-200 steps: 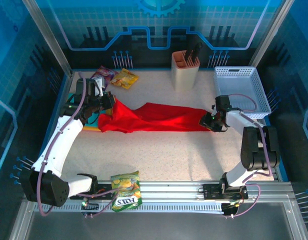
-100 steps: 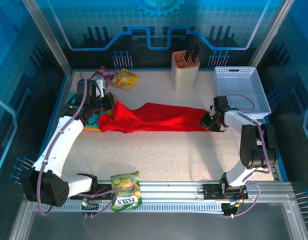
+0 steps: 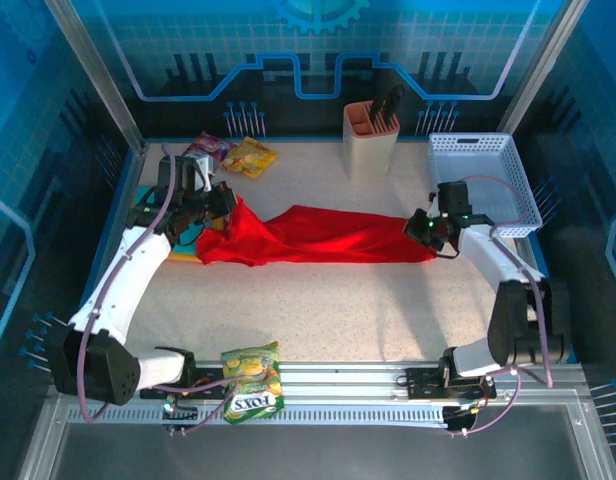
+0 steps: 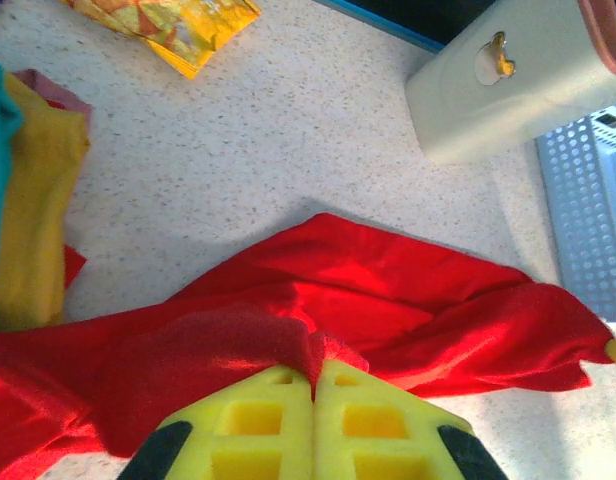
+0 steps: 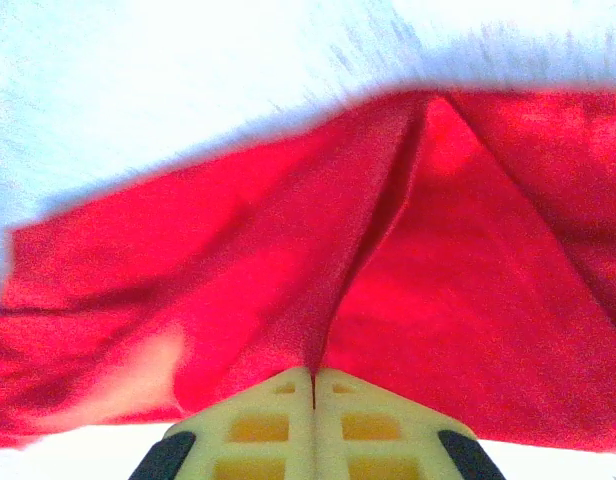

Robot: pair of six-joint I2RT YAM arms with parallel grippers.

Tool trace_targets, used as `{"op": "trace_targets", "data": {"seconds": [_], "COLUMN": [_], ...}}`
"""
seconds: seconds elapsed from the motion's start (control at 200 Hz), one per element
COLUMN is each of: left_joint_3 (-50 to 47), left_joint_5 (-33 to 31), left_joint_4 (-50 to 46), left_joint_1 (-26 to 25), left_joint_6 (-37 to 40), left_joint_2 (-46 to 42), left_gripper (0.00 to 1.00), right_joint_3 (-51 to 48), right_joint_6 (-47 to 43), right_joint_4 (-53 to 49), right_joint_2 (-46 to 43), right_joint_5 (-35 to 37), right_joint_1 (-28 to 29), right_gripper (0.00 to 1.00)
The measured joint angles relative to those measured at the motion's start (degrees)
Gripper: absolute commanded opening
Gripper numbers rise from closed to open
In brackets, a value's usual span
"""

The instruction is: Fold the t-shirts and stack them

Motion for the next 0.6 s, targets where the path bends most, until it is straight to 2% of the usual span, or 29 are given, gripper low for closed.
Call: {"op": "trace_targets", "data": {"seconds": [0.11,0.255,0.6], "left_joint_3": [4.66,14.62,51.67], "left_joint_5": [1.44,2.58,8.37], "left_joint_4": [0.55,2.32,4.35], "left_joint_1": [0.0,0.02,3.67], "left_joint_6": [-0.68,0.07,1.36], "left_joint_2": [4.7,11.93,35.67], "left_gripper": [0.0,0.01,0.0], "right_joint_3": [3.69,8.39,25.14], "right_joint_6": [2.4,7.8,16.33], "right_joint_4": [3.78,12.02,27.8], "right_joint_2": [-4.0,-4.46,5.51], "right_joint_5": [0.59,1.09,2.16], "right_joint_1": [-0.13,-1.4,-3.19], "right_gripper": [0.0,0.0,0.0]}}
